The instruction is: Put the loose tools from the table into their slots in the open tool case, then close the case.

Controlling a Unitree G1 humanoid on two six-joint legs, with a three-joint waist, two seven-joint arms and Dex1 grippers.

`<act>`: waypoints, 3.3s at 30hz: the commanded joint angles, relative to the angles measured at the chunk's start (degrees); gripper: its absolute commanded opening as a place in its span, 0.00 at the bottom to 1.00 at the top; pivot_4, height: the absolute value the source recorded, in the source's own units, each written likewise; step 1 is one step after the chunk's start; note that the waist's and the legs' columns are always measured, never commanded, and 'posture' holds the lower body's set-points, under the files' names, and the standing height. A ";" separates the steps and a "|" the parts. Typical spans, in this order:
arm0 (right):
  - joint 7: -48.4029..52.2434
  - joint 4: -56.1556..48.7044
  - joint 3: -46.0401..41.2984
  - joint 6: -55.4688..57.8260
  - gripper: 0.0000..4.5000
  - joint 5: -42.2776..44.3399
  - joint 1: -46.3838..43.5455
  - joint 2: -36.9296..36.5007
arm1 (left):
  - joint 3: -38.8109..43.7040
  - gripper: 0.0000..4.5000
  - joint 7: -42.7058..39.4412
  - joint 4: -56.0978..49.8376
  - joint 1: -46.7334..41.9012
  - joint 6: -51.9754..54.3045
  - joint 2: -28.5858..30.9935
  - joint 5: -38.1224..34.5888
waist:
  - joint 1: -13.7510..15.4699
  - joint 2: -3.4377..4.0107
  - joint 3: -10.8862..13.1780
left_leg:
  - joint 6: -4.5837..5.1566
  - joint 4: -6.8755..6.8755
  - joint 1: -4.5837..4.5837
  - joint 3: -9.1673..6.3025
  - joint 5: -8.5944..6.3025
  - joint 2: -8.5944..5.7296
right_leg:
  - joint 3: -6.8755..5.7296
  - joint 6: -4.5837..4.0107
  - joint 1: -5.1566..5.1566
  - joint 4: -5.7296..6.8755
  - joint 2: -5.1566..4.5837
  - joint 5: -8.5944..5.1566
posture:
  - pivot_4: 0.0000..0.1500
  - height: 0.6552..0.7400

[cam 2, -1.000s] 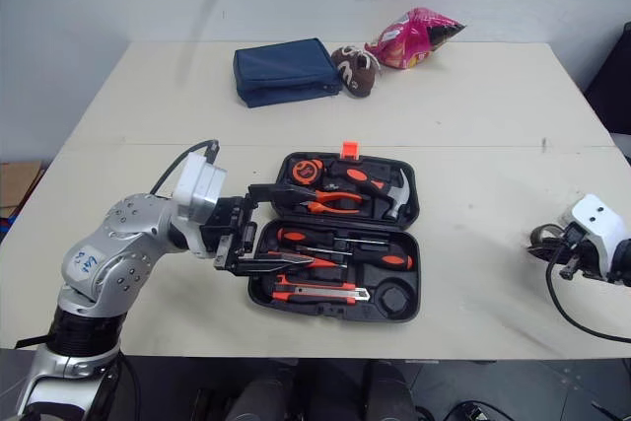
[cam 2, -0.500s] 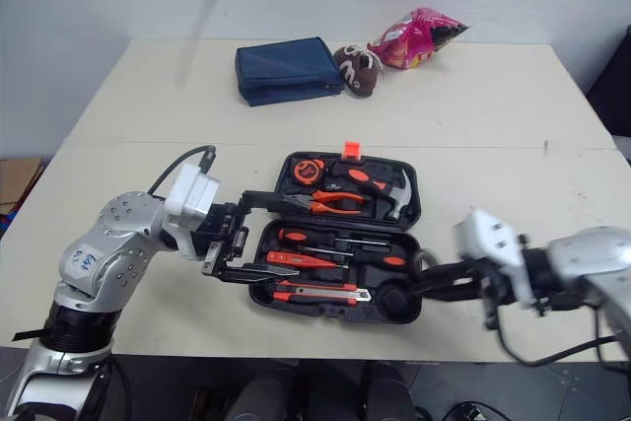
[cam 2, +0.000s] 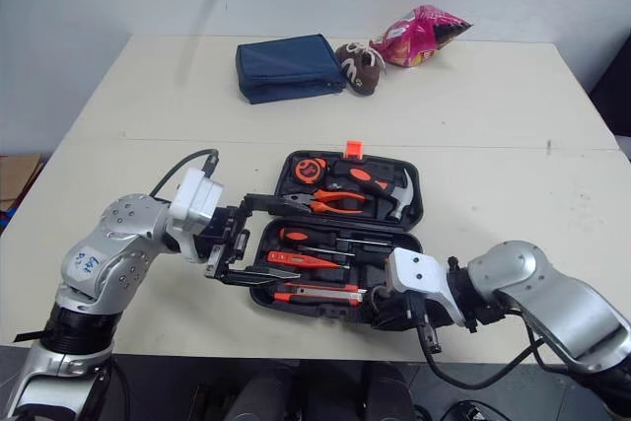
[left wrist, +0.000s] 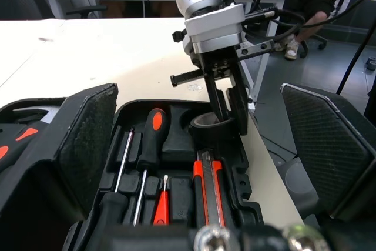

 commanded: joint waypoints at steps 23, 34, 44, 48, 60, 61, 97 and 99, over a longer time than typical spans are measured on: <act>3.34 5.17 4.47 7.39 0.00 -2.61 -5.78 -0.93 | 0.77 1.00 2.53 -3.39 0.47 0.41 0.88 -0.24 | -0.03 0.00 0.00 | -0.02 0.35 -0.11 -0.42 -0.01 0.02 | -0.36 -0.01 0.19 -0.08 -0.08 -0.01 | 1.00 1.00; 16.36 6.35 1.25 3.62 0.63 1.66 -11.46 -5.05 | 2.26 1.00 2.29 -2.03 1.76 0.72 2.33 -0.51 | -0.04 0.02 0.01 | -0.02 0.42 -0.30 -0.61 -0.01 -0.01 | -0.60 -0.01 0.17 -0.01 -0.04 -0.01 | 1.00 1.00; 11.45 8.77 -15.53 -5.73 0.58 10.95 1.11 6.11 | 2.16 1.00 2.50 -0.61 1.53 -1.44 2.26 1.24 | 0.16 0.00 0.00 | -0.03 0.47 -0.35 -0.76 -0.02 0.01 | -0.71 -0.01 0.25 0.01 -0.04 0.00 | 1.00 1.00; 9.81 10.13 -14.21 -15.86 0.23 4.17 8.65 10.32 | 2.06 1.00 2.01 0.05 1.25 -1.70 2.44 1.60 | 0.18 0.01 0.01 | 0.00 0.49 -0.37 -0.75 0.00 -0.10 | -0.73 0.00 0.22 0.13 0.05 0.00 | 1.00 1.00; 7.25 25.82 -8.98 -31.88 0.01 -8.03 15.94 15.00 | 1.97 1.00 1.63 1.11 2.13 -1.17 3.82 2.70 | -0.01 -0.02 -0.02 | 0.05 0.55 0.01 -0.74 0.03 -0.12 | -0.67 0.03 0.58 0.12 0.04 0.01 | 1.00 1.00; 7.07 25.53 -9.35 -32.14 0.01 -7.26 16.04 15.37 | 2.19 1.00 1.66 1.32 2.28 -1.16 3.85 2.72 | -0.02 -0.01 -0.02 | 0.01 0.54 0.14 -0.79 0.00 -0.10 | -0.69 0.02 0.73 -0.10 0.01 0.01 | 1.00 1.00; -11.94 39.77 -12.47 -29.97 0.00 -15.32 -3.94 20.62 | -4.80 0.00 17.40 32.68 -9.43 -3.27 -7.73 27.02 | -0.09 0.18 0.16 | 0.27 0.53 -0.30 -0.42 0.15 -0.30 | -0.76 0.32 0.17 0.26 -0.03 0.18 | 1.00 1.00; -11.72 42.18 -11.79 -30.90 0.00 -16.02 -6.68 21.75 | -4.50 0.00 18.09 34.29 -10.49 -3.18 -8.27 27.77 | -0.11 0.18 0.16 | 0.29 0.60 -0.30 -0.44 0.17 -0.31 | -0.73 0.33 0.18 0.33 -0.04 0.19 | 1.00 1.00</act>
